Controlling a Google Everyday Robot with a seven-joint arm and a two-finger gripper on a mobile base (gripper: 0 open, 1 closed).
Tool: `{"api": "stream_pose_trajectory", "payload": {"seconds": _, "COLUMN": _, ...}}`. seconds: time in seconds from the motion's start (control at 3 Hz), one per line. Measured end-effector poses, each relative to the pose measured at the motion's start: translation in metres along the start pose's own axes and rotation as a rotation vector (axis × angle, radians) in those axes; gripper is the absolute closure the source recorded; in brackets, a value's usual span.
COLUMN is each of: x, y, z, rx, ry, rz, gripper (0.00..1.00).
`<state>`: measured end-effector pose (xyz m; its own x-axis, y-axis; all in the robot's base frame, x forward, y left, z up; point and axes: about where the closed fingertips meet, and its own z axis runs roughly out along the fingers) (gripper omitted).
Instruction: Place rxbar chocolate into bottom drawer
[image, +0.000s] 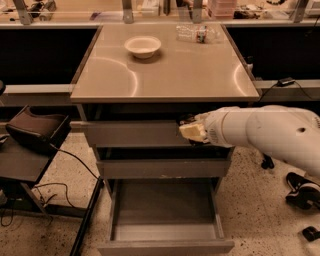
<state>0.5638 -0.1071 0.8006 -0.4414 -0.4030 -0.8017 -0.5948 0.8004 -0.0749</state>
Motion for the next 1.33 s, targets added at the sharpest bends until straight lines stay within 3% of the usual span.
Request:
{"api": "stream_pose_trajectory", "payload": {"seconds": 0.67, "x": 0.143, "y": 0.016, "z": 0.109, "rx": -0.009, "ry": 0.104, "rz": 0.053, "gripper": 1.0}}
{"api": "stream_pose_trajectory", "payload": {"seconds": 1.0, "x": 0.177, "y": 0.01, "z": 0.167, "rx": 0.004, "ry": 0.106, "rz": 0.175, "gripper": 1.0}}
{"api": "stream_pose_trajectory", "payload": {"seconds": 1.33, "x": 0.177, "y": 0.01, "z": 0.168, "rx": 0.006, "ry": 0.106, "rz": 0.176, "gripper": 1.0}}
